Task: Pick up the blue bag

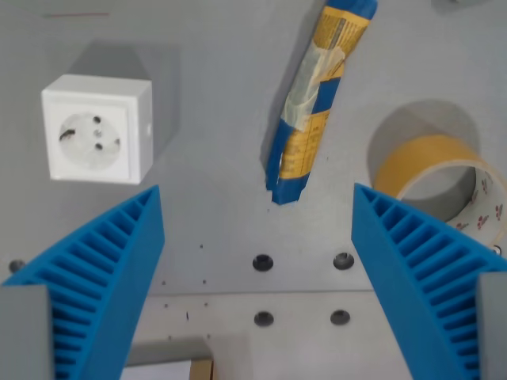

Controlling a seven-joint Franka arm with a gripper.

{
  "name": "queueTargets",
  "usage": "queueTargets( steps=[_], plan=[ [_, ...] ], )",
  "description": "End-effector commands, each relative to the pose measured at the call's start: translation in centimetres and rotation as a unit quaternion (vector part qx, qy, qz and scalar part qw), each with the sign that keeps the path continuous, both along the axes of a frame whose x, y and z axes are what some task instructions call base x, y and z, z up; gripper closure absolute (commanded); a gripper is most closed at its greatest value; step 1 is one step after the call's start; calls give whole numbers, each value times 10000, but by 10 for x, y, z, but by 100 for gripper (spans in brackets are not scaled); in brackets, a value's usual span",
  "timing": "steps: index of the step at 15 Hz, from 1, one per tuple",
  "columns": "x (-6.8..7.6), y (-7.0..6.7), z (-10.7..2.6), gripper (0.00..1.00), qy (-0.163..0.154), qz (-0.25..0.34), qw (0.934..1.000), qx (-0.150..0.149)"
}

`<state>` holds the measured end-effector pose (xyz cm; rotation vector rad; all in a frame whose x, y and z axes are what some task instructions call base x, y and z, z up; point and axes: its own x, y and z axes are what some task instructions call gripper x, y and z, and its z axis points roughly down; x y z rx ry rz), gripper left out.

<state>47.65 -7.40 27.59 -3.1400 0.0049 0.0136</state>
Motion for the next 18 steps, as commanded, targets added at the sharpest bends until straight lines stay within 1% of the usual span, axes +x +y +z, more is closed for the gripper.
queueTargets(
  steps=[1, 3, 7, 10, 15, 18],
  plan=[
    [1, -6, -17, 0, -535, -841, 9950, 85],
    [0, -8, -28, 0, -587, -992, 9933, 87],
    [-10, -15, -49, 0, -788, -1268, 9887, 118],
    [-13, -22, -65, 0, -816, -1423, 9863, 146],
    [-1, -32, -89, 0, -613, -1616, 9848, 163],
    [1, -35, -103, 0, -559, -1662, 9844, 161]
  ],
)
